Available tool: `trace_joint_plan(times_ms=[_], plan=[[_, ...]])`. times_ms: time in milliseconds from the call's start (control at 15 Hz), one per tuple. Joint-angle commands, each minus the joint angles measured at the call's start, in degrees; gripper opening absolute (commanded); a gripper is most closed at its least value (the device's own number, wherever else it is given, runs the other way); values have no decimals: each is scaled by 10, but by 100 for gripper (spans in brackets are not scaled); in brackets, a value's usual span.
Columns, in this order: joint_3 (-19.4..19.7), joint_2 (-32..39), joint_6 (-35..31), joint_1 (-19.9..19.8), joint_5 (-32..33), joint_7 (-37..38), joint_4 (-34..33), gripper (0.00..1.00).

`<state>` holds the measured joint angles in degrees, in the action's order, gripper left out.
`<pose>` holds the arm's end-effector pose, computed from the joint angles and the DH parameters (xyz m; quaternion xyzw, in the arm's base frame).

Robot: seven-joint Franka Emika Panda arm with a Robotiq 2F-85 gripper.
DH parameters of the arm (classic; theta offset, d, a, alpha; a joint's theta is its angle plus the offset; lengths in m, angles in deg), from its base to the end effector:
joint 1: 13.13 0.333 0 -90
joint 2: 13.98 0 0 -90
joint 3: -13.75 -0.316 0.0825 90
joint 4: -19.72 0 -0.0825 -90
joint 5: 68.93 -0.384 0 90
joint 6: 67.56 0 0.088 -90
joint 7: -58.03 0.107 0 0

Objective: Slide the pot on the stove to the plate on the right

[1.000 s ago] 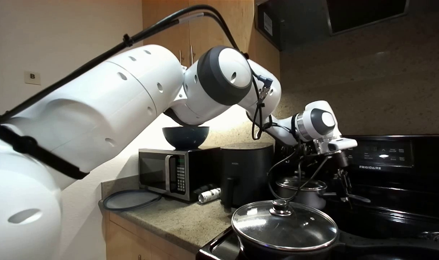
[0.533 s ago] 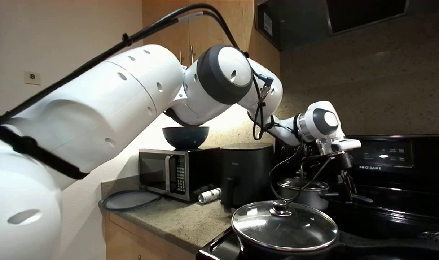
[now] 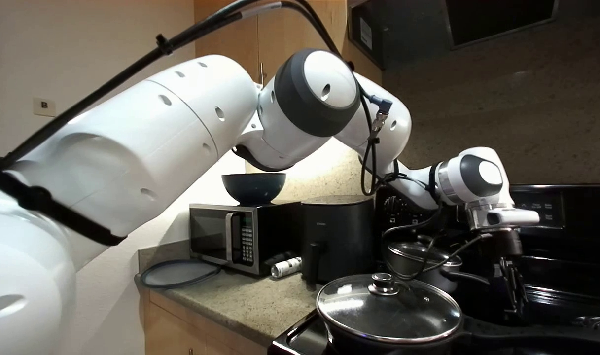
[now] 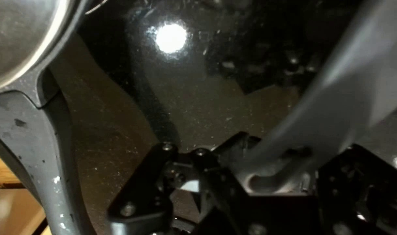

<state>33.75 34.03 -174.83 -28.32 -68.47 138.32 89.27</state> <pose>0.6396 -0.3687 0.2823 0.5663 -0.8103 -0.0094 0.1505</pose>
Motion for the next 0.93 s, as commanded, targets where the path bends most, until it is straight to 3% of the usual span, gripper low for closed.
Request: trace_joint_plan(times_ms=[0,133,200,267,400,867], plan=[[-1,-1,0,-6,-5,-1,3,0],[-2,-1,0,-11,-8,-2,5,0],[-3,-2,1,-11,-8,-2,5,25],[-1,-7,-11,-5,-1,-2,10,25],[3,-17,-34,6,12,3,19,36],[3,-37,-79,33,16,-10,24,81]])
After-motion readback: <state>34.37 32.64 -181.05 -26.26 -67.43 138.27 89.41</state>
